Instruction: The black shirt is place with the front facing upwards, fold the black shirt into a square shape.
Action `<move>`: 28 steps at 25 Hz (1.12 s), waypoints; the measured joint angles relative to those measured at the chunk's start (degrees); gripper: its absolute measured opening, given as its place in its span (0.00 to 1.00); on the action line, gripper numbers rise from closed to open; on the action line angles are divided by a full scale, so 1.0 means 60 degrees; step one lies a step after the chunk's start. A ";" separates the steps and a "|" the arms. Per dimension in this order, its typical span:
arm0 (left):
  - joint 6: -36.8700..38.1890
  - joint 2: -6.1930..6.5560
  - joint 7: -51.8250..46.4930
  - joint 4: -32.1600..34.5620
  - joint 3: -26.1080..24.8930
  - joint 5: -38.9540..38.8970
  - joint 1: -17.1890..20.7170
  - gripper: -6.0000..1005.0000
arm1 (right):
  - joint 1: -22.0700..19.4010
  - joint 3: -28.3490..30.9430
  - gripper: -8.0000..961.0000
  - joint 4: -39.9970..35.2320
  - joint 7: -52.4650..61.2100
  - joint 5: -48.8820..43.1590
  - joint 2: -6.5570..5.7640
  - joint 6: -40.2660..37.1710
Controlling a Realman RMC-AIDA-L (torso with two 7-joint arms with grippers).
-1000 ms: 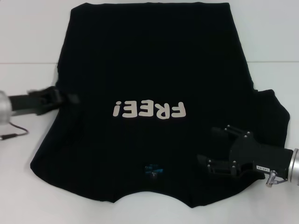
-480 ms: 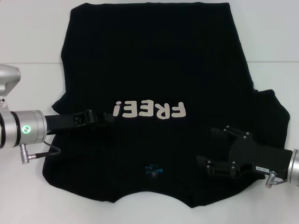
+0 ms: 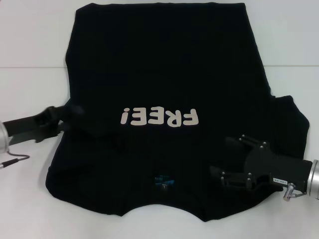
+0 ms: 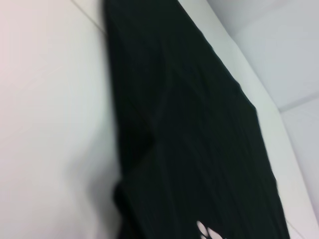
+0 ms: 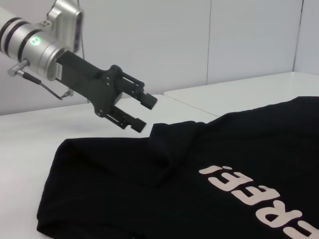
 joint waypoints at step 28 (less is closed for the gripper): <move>-0.2222 -0.0212 0.0067 -0.0473 -0.0012 -0.0016 -0.0343 0.88 | 0.0037 0.0042 0.98 0.0000 0.0014 0.0016 0.0000 0.0062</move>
